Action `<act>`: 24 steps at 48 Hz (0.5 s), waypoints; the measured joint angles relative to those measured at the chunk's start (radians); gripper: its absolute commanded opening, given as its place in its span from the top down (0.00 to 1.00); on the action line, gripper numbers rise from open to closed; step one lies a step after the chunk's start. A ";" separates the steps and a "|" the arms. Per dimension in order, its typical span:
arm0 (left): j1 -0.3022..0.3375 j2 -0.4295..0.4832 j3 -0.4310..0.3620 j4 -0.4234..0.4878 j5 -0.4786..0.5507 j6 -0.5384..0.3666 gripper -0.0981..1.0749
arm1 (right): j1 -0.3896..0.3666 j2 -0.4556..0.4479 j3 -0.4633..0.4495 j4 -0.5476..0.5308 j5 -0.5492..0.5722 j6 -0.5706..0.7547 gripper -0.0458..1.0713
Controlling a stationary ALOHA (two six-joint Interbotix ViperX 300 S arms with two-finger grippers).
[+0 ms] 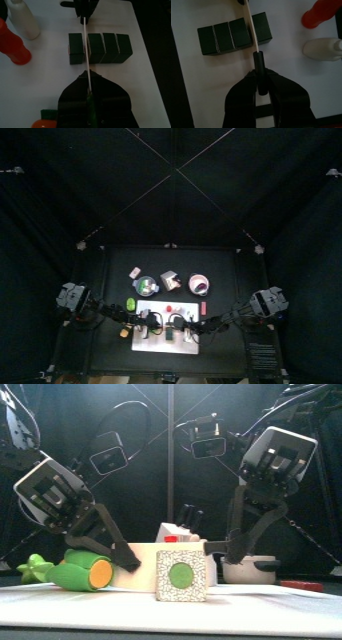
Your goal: Cut first piece of sushi
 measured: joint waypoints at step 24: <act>0.087 -0.023 0.002 0.063 0.012 0.002 0.58 | -0.041 -0.005 0.003 -0.014 0.023 -0.003 0.58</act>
